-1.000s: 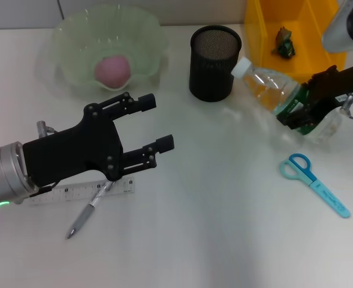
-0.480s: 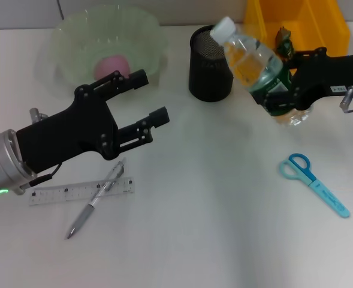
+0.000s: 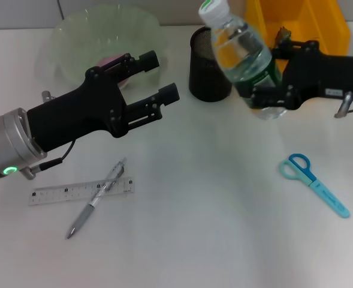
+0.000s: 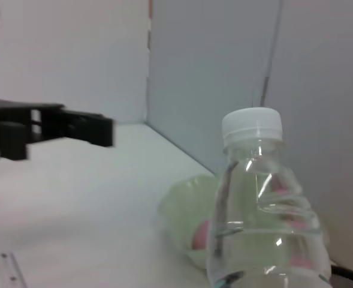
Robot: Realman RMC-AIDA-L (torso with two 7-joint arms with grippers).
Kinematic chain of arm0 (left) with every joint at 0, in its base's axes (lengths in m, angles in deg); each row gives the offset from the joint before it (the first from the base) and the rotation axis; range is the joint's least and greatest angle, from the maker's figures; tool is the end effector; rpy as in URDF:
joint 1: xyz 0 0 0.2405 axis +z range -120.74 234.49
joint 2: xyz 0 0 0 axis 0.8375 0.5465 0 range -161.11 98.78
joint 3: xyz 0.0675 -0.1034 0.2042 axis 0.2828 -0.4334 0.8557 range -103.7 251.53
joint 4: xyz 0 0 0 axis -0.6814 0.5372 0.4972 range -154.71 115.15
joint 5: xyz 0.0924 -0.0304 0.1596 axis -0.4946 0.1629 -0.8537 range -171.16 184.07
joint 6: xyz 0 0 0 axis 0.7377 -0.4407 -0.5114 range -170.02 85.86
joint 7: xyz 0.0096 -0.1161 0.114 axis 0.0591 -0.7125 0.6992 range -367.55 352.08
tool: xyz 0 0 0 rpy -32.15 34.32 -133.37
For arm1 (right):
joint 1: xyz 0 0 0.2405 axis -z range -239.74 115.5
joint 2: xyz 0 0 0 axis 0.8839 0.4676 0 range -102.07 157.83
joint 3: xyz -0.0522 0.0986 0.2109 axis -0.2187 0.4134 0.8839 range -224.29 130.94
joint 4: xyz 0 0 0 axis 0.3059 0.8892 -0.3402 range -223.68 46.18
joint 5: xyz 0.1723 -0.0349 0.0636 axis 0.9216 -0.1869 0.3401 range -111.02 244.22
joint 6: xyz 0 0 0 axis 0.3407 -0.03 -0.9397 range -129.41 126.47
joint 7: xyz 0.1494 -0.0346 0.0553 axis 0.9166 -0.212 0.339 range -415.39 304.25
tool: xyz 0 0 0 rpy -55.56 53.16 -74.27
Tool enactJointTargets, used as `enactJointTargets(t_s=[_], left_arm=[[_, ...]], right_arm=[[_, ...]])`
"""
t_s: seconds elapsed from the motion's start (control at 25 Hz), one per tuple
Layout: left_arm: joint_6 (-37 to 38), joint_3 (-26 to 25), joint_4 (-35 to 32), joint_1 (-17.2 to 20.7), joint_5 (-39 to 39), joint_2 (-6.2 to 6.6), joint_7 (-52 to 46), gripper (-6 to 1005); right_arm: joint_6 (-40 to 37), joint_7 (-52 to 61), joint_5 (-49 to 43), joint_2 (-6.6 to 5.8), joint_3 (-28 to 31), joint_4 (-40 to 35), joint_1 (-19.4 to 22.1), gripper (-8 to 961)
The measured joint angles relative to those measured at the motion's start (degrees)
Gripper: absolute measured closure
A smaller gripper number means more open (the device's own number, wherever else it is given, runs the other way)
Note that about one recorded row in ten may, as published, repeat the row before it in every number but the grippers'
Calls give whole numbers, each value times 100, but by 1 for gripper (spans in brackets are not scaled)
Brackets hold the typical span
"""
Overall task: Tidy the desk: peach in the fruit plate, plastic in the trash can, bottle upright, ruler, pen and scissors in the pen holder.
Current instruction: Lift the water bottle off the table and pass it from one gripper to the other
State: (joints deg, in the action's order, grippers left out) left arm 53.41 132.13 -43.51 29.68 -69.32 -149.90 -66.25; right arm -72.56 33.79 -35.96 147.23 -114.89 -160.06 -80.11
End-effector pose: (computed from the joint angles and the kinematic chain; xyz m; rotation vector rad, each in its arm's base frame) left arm -0.1837 0.2883 -0.0104 -2.5091 -0.3385 -1.3108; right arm 0.1807 0.3287 0.0185 -2.5846 0.2409 0.4728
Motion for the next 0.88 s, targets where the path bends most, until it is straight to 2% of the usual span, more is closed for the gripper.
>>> enactJointTargets(t_s=[0.2, 0.44, 0.88], left_arm=[[37, -3, 1, -63, 6, -6, -83, 258], [2, -2, 8, -109, 146, -9, -442, 258], [-3, 46, 10, -137, 197, -9, -545, 257]], right_arm=[[-275, -893, 773, 1, -20, 681, -31, 195], [-644, -1708, 1242, 8, -25, 1249, -72, 195], [-965, -2368, 1742, 10, -32, 1874, -209, 195]])
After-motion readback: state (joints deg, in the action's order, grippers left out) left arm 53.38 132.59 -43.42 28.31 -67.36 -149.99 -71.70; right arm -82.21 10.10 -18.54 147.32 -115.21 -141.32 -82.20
